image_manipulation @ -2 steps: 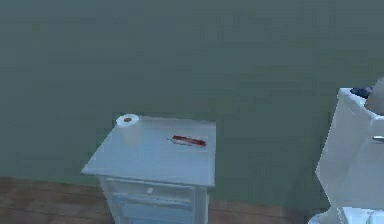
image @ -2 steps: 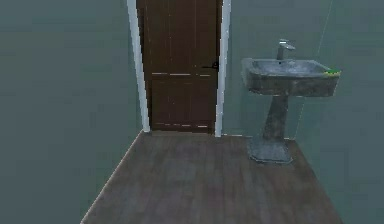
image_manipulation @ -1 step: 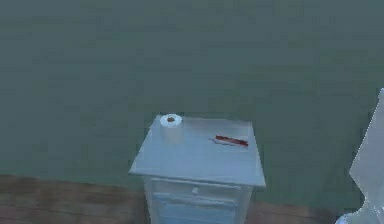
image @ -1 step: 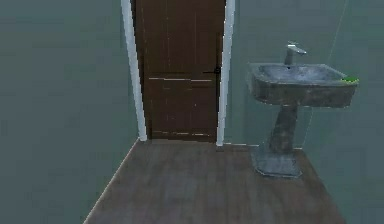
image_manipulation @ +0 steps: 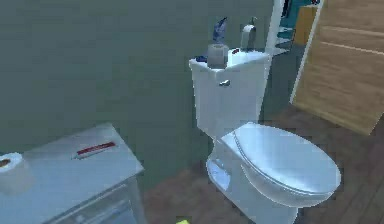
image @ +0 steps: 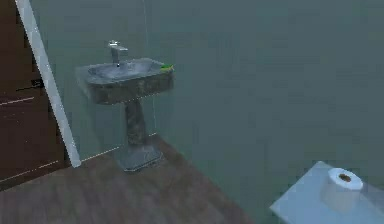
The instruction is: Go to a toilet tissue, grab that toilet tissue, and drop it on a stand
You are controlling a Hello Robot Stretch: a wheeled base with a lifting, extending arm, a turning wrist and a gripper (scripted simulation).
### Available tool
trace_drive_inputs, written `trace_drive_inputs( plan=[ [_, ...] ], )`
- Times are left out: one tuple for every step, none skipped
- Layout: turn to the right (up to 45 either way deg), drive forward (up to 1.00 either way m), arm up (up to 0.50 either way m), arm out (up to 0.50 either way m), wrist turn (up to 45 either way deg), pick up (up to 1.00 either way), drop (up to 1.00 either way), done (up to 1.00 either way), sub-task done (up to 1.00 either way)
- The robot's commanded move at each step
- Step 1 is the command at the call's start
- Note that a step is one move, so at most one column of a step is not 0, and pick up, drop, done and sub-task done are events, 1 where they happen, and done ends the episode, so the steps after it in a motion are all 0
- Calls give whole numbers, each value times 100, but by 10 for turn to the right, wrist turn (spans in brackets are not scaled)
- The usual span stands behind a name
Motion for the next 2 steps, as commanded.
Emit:
trace_drive_inputs(
  plan=[
    [420, 0, 0, 0, 0, 0, 0, 0, 0],
    [0, 25, 0, 0, 0, 0, 0, 0, 0]
  ],
)
